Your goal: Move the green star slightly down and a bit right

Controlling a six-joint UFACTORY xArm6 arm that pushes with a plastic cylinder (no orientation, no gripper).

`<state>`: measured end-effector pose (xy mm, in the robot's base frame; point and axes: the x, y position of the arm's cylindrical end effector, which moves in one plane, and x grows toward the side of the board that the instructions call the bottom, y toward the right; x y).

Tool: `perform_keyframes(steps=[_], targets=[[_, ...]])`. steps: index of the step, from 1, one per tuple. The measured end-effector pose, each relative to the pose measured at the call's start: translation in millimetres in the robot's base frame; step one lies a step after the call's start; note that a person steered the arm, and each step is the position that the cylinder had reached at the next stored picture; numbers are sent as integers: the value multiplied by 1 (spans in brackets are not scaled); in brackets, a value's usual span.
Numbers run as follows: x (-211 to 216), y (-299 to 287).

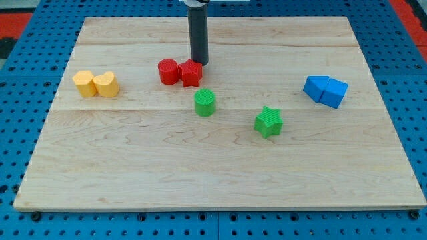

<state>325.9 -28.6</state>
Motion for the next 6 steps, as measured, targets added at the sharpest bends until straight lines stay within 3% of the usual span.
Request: perform_keyframes(steps=[1, 4, 5, 6], targets=[[0, -4], [101, 71], [106, 104], [115, 100]])
